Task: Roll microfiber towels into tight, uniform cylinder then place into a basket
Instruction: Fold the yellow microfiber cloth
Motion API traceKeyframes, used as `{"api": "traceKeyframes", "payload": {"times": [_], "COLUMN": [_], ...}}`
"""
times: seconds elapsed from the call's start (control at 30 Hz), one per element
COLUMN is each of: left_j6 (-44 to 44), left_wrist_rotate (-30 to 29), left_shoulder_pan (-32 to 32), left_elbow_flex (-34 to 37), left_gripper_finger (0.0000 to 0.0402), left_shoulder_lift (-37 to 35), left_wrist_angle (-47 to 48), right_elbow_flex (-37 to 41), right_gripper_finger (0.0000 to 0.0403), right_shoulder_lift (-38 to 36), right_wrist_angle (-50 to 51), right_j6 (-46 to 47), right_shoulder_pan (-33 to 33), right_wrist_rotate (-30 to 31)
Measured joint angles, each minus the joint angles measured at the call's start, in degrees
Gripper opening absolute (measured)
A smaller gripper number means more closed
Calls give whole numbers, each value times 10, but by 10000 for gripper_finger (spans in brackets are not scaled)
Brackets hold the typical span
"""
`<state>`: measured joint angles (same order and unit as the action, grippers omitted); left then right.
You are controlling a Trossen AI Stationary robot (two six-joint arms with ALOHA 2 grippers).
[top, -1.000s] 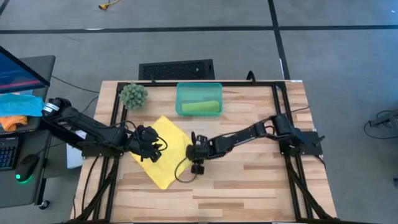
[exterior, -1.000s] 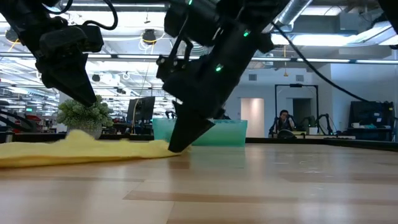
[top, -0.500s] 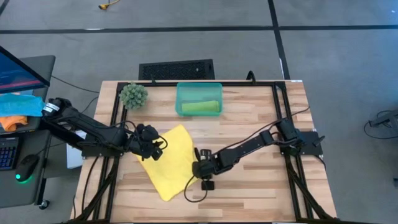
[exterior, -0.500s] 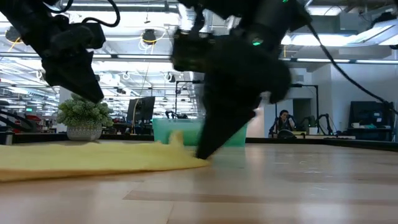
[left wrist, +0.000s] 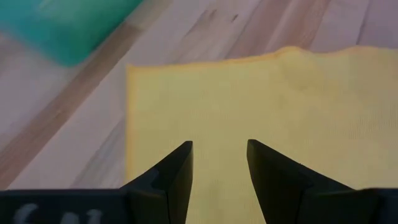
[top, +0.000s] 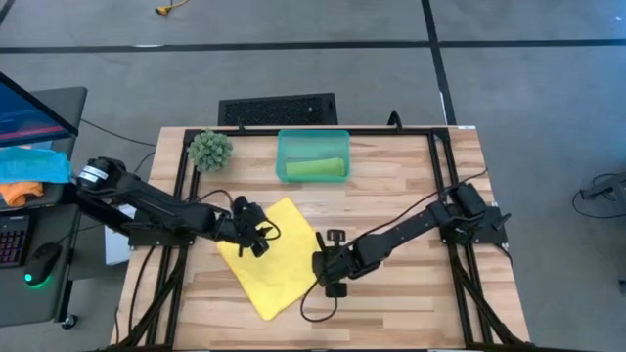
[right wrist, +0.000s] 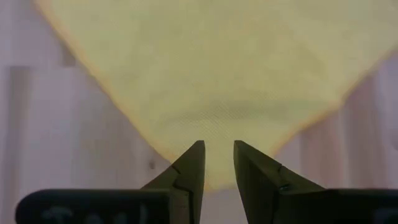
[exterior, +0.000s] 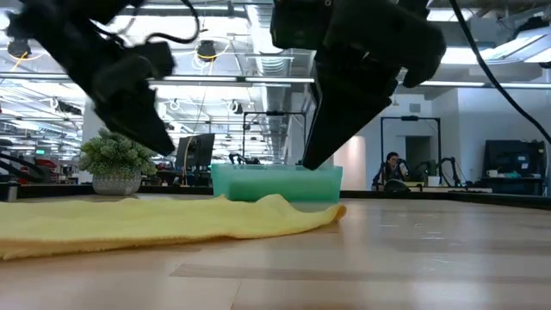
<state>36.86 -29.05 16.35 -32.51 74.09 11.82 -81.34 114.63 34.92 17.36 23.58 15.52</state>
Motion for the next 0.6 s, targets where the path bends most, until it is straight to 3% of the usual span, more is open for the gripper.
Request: {"api": "traceKeyframes", "payload": {"times": [0.17, 0.4, 0.6], "left_j6": [-43, -136, -198], "left_wrist_rotate": [69, 239, 284], "left_shoulder_pan": [-38, -40, -39], "left_elbow_flex": [0, 1, -1], "left_gripper_finger": [144, 144, 144], "left_shoulder_lift": [42, 60, 77], "left_wrist_angle": [-33, -92, -189], "right_elbow_flex": [1, 11, 11], "right_gripper_finger": [108, 108, 108], "right_shoulder_lift": [1, 1, 1], "right_wrist_angle": [67, 101, 157], "right_j6": [36, 67, 91], "right_shoulder_pan": [15, 40, 61], "right_wrist_rotate": [27, 47, 59]}}
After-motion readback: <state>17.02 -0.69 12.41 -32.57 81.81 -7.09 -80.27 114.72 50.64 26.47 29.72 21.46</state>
